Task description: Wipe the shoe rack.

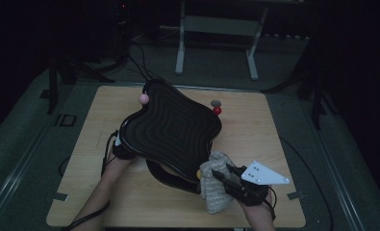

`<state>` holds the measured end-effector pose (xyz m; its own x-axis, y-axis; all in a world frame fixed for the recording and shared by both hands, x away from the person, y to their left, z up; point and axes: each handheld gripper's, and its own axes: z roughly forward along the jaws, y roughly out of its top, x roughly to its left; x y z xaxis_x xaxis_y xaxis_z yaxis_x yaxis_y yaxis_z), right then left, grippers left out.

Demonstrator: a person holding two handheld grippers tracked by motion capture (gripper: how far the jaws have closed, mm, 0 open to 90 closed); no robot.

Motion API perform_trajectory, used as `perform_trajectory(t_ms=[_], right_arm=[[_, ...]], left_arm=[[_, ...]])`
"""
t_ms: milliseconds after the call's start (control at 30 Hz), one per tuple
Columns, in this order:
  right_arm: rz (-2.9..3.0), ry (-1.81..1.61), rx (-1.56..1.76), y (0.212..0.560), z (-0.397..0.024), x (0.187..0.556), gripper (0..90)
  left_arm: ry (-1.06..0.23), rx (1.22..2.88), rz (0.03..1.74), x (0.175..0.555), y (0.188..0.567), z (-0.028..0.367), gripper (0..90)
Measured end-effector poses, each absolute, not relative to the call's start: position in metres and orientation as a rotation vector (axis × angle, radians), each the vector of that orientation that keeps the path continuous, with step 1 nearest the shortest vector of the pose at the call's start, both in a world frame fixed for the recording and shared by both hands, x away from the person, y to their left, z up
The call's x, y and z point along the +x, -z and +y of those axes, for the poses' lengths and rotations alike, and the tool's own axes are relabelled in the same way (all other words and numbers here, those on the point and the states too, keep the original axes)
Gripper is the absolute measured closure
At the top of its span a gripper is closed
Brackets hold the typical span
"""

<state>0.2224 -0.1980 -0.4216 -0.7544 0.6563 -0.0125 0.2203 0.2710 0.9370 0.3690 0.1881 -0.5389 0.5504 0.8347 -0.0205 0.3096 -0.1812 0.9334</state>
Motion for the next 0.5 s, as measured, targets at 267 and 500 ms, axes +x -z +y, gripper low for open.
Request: perform_trajectory(t_ms=[267,500], right_arm=[[2.219,-1.448,0.831,0.442,-0.179,0.237,52.7],[2.298,-1.394,0.797,0.448,-0.169,0.235,47.7]], left_arm=[[-0.638,1.742,0.919,0.382,0.536,0.178,68.5],[-0.635,1.751,0.919,0.38,0.534,0.18,73.6]])
